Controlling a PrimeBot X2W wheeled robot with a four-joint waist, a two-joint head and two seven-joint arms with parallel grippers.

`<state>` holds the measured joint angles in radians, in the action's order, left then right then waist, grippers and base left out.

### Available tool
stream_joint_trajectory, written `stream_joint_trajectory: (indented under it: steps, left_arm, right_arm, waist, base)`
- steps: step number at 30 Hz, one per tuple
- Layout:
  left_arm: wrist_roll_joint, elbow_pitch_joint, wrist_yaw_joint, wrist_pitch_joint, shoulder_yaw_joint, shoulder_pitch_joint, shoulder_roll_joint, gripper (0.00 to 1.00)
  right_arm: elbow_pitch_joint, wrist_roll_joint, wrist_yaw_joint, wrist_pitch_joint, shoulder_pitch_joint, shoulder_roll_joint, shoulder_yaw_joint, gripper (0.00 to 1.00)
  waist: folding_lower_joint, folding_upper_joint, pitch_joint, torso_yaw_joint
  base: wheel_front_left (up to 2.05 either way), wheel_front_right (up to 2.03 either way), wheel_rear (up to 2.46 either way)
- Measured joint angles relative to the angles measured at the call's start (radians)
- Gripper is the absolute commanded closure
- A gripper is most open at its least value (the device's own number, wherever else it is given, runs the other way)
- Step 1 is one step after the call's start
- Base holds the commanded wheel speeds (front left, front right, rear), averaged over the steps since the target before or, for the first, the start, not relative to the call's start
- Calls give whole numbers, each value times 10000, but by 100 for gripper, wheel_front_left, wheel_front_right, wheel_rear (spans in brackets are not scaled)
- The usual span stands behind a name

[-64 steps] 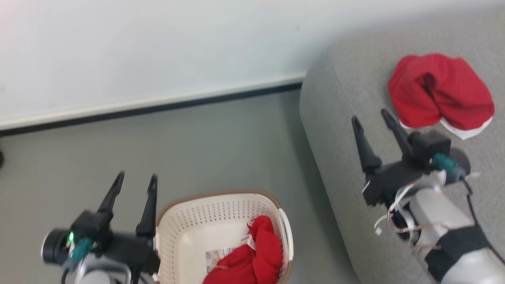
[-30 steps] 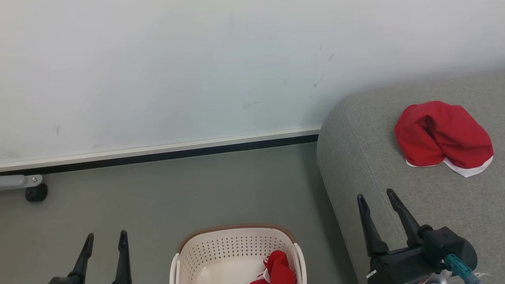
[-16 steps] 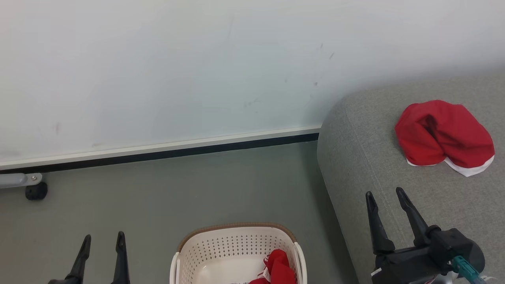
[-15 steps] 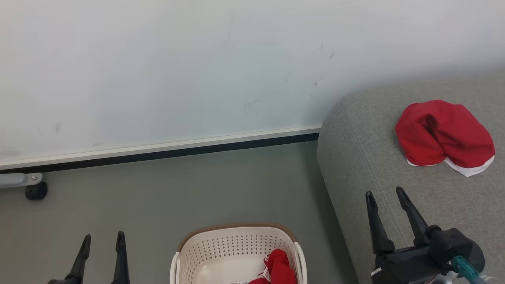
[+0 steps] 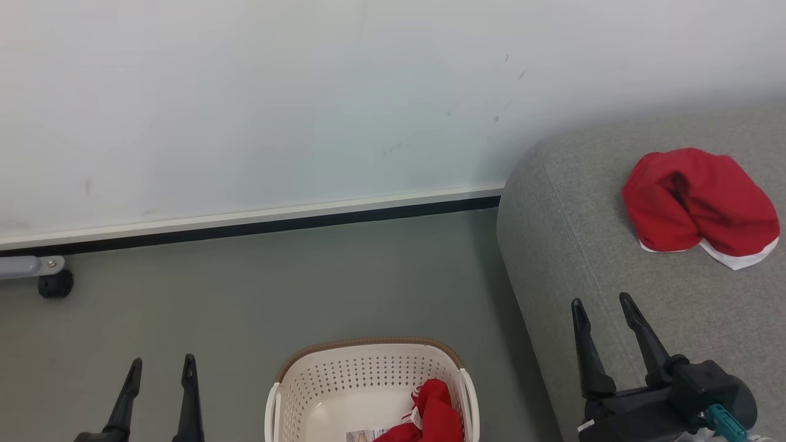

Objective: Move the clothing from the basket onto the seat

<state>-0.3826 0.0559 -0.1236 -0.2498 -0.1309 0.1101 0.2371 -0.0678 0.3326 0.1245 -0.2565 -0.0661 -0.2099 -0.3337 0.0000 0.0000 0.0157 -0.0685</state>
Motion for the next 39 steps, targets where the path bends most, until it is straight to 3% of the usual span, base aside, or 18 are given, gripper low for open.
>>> stream_joint_trajectory:
  steps: [6, 14, 21, 33, 39]
  left_arm:
    - [130, -138, 105, 0, -311, -273, 15, 0]
    - [698, 412, 725, 336, -1597, -1829, -174, 0]
    - [1043, 1622, 1166, 773, -2606, -2940, -625, 0]
    - [1707, 4180, 1649, 1356, -3747, -4568, -1482, 0]
    - [2167, 5035, 1854, 1521, -4236, -5297, -1528, 0]
  right_arm:
    - [215, -169, 0, 0, -70, 94, 205, 0]
    - [571, -299, 2, 0, -489, -153, 1223, 0]
    - [986, -433, 2, -2, -1250, -255, 1979, 0]
    - [1720, -823, 2, 2, -2736, -73, 2245, 0]
    - [2031, -943, 2, 88, -3487, 2, 2293, 0]
  waist:
    - [0, 0, 491, 38]
    - [1, 1, 1407, 100]
    - [2, 1, 2333, 95]
    - [3, 2, 3973, -182]
    - [3, 2, 4805, -371]
  base:
    - [0, 0, 0]
    - [0, 0, 0]
    - [0, 0, 0]
    - [0, 0, 0]
    - [0, 0, 0]
